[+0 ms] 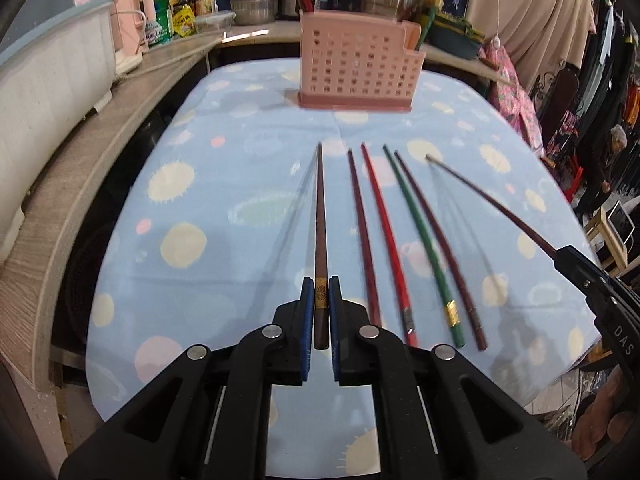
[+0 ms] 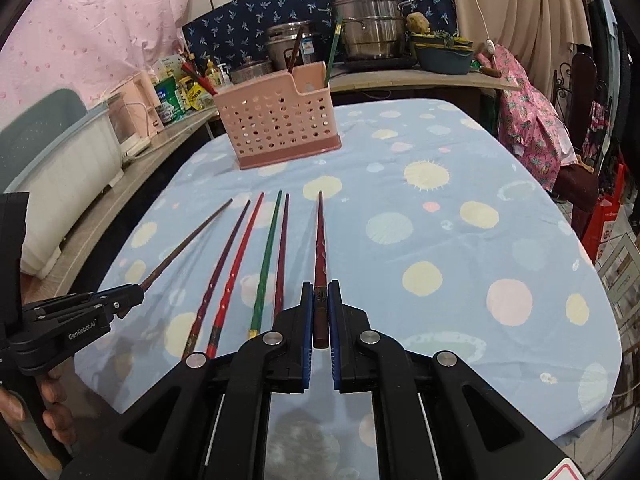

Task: Organize utensils
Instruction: 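Lift both held chopsticks and lower them into the pink holder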

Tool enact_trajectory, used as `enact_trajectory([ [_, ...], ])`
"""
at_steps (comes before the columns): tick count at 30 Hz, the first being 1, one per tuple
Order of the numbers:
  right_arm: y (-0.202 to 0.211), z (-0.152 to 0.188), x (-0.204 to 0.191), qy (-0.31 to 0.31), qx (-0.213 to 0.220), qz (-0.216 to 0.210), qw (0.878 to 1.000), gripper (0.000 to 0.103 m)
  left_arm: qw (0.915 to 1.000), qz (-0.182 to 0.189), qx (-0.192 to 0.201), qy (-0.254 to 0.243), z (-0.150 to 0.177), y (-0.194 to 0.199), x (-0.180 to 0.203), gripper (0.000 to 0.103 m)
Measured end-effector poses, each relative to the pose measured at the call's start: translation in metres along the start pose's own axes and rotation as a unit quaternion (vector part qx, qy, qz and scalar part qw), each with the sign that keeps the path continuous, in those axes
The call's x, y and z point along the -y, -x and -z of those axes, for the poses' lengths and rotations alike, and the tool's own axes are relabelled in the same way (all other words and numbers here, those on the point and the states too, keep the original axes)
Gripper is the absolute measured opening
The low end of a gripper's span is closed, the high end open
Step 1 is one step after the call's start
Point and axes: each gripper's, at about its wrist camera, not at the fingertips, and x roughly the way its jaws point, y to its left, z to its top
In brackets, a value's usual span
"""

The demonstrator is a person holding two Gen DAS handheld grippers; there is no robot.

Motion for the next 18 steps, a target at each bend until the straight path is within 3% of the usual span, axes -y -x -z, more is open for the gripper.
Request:
enact_trajectory([
  [9, 0.015, -0.067, 0.003, -0.009, 0.055, -0.014, 0.998, 0.007, 0.9974, 0.002, 0.07, 0.016, -0.058, 0.041, -0.007, 0.007],
  [18, 0.015, -0.136, 0.003, -0.019, 0.093, -0.032, 0.995, 0.007, 0.9926, 0.001, 0.115, 0.037, -0.134, 0.051, -0.017, 0.007],
])
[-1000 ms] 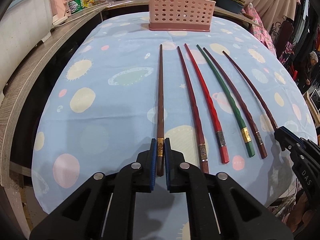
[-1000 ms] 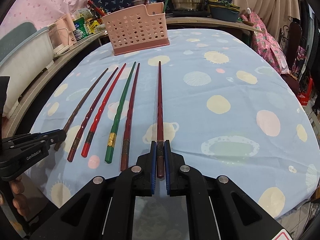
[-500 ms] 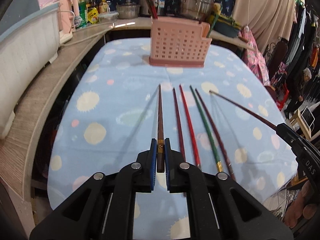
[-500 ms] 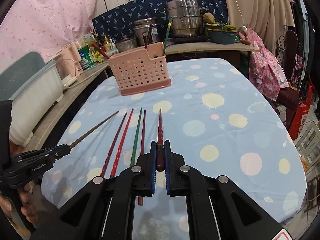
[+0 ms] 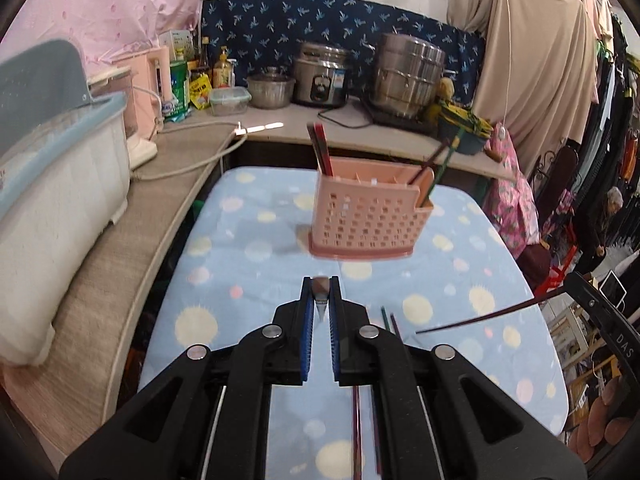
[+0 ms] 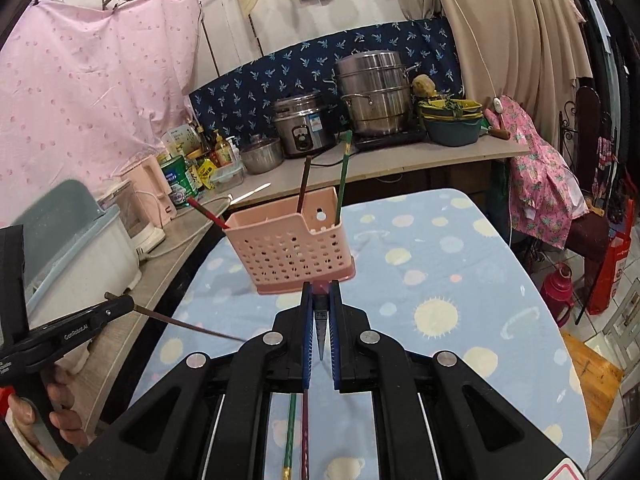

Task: Organize utensils
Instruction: 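Lift both held chopsticks and lower them into the pink holder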

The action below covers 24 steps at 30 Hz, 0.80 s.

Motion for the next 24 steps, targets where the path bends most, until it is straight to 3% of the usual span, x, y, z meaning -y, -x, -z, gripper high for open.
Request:
enact_trajectory([
  [6, -0.006, -0.05, -0.003, -0.013, 0.035, -0.015, 0.999, 0.007, 0.9995, 0.012, 0.029, 0.011, -0.05, 0.001, 0.003, 0.007],
  [16, -0.024, -0.134, -0.017, -0.036, 0.087, -0.055, 0.994, 0.007, 0.992, 0.031, 0.115, 0.044, -0.144, 0.021, 0.008, 0.007],
  [24, -0.07, -0.155, -0.027, -0.026, 0.067, -0.045, 0.996, 0.007, 0.9862, 0.022, 0.159, 0.04, -0.187, 0.013, 0.017, 0.007],
])
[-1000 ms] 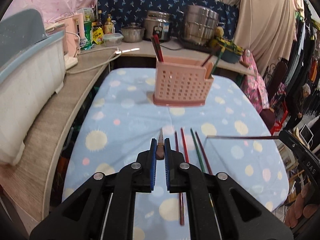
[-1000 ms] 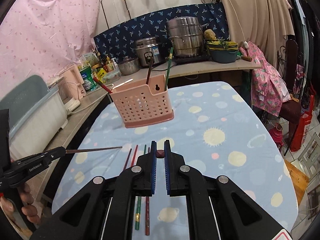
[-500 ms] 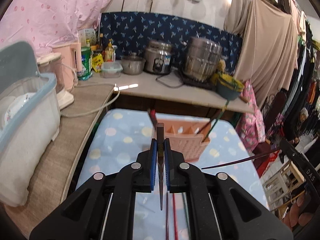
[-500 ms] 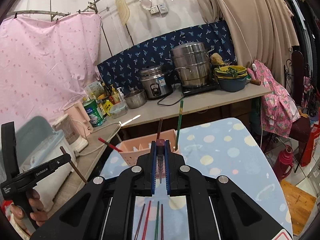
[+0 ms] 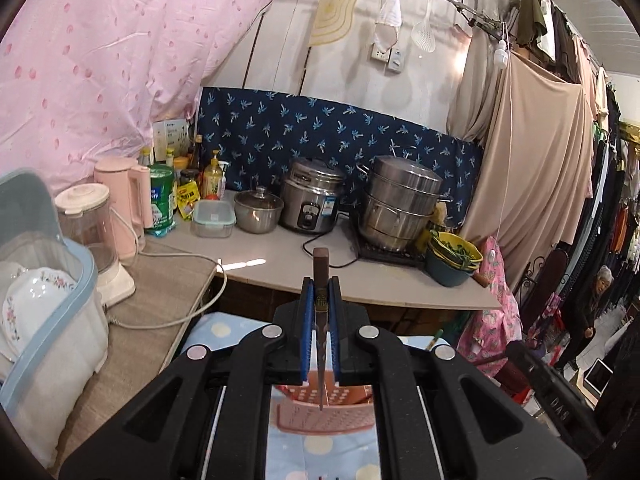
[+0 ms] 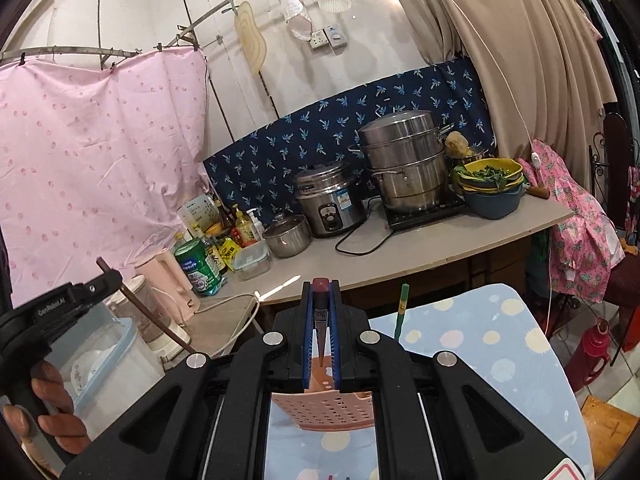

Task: Organize utensils
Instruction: 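Lift both held chopsticks and lower them into the pink holder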

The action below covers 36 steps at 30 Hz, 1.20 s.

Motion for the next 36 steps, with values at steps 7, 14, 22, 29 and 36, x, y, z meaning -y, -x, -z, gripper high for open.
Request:
enact_trajectory([
  [7, -0.028, 0.011, 0.007, -0.005, -0.026, 0.004, 1.0, 0.007, 0.9998, -0.016, -0.007, -0.012, 0.006, -0.039, 0.0, 0.007],
  [14, -0.048, 0.025, 0.014, -0.005, -0.047, 0.012, 0.999, 0.007, 0.9991, -0.018, -0.036, -0.012, 0.028, -0.07, -0.005, 0.007],
  [22, -0.065, 0.038, 0.02, -0.009, -0.066, 0.016, 0.998, 0.007, 0.9974, -0.027, -0.066, -0.01, 0.046, -0.097, -0.012, 0.007],
  [29, -0.07, 0.042, 0.022, -0.009, -0.073, 0.015, 0.997, 0.008, 0.9958, -0.035, -0.084, -0.009, 0.06, -0.105, -0.017, 0.007],
  [36, -0.063, 0.039, 0.02, -0.01, -0.061, 0.014, 0.998, 0.009, 0.996, -0.033, -0.082, -0.015, 0.061, -0.097, -0.014, 0.008],
])
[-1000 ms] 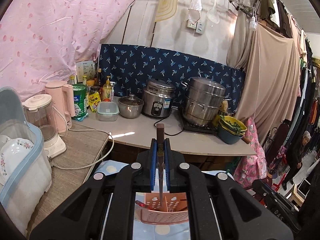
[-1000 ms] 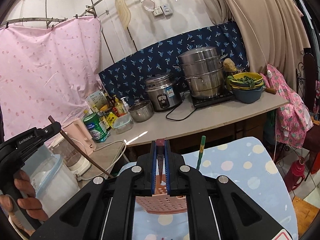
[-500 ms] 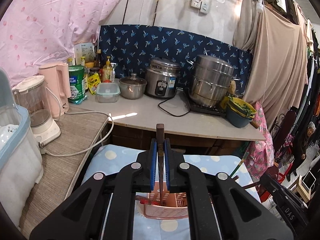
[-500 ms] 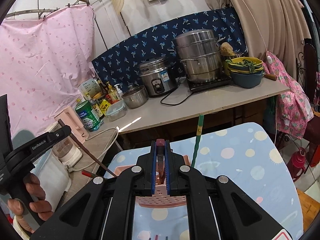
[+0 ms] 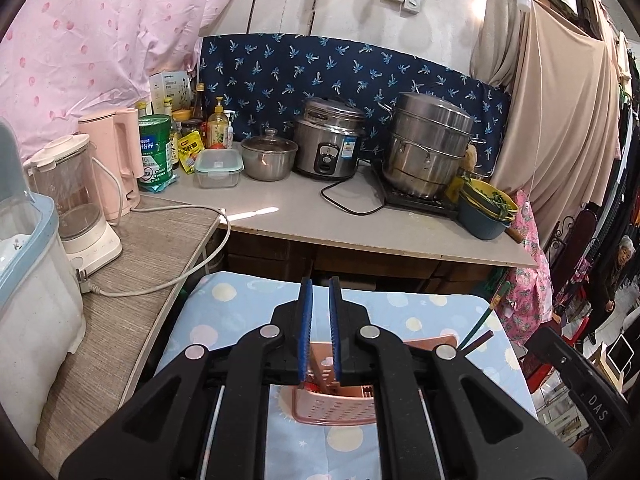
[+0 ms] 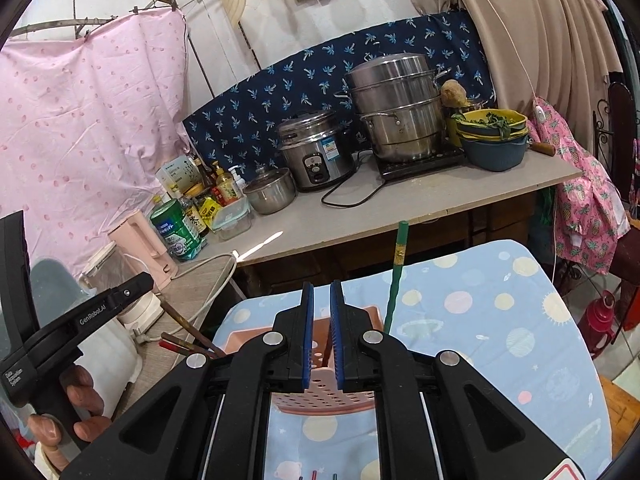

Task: Organize utensils
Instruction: 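Lift both held chopsticks and lower them into the pink holder, then open both tools to release the chopsticks in the holder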

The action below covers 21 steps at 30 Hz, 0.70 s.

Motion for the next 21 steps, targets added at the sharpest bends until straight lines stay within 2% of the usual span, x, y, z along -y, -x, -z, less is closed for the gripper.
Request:
enact_trajectory([
  [10, 0.027, 0.01, -0.004, 0.012, 0.008, 0.002, 1.0, 0.01, 0.9999, -0.004, -0.001, -0.013, 0.015, 0.022, 0.002, 0.008],
  [21, 0.057, 0.057, -0.011, 0.029, -0.012, -0.001, 1.0, 0.011, 0.9993, -0.011, -0.006, -0.035, 0.053, 0.057, 0.003, 0.008],
])
